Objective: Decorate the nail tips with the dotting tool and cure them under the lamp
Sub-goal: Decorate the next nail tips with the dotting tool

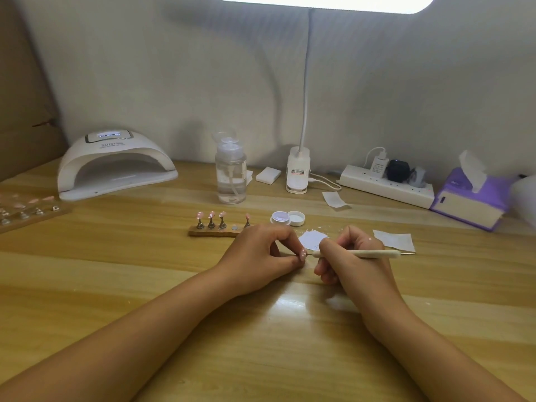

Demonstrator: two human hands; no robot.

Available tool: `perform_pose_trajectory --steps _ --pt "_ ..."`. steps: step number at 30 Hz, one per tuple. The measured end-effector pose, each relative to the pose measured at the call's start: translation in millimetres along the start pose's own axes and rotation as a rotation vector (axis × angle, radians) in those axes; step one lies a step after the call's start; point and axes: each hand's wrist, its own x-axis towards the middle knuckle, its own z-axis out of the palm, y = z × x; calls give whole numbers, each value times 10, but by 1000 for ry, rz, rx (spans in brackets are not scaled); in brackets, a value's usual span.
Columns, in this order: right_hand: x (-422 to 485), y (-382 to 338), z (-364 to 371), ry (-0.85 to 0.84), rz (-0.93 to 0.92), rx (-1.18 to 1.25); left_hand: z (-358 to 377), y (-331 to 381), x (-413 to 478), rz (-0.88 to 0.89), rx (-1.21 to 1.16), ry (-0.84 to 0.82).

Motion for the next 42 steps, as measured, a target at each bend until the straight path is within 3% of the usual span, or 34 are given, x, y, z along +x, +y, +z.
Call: perform_pose_trajectory --steps 10,22,31,42 --pt "-12 -10 8 -28 -9 -21 15 -17 7 7 -6 11" --pt "-24 -58 -65 44 -26 208 13 -7 -5 -10 -20 13" --pt "-16 -32 1 -5 -23 76 13 -18 7 -22 -19 1" --pt "-17 -46 -2 -26 -32 131 32 -54 26 -43 -38 -19"
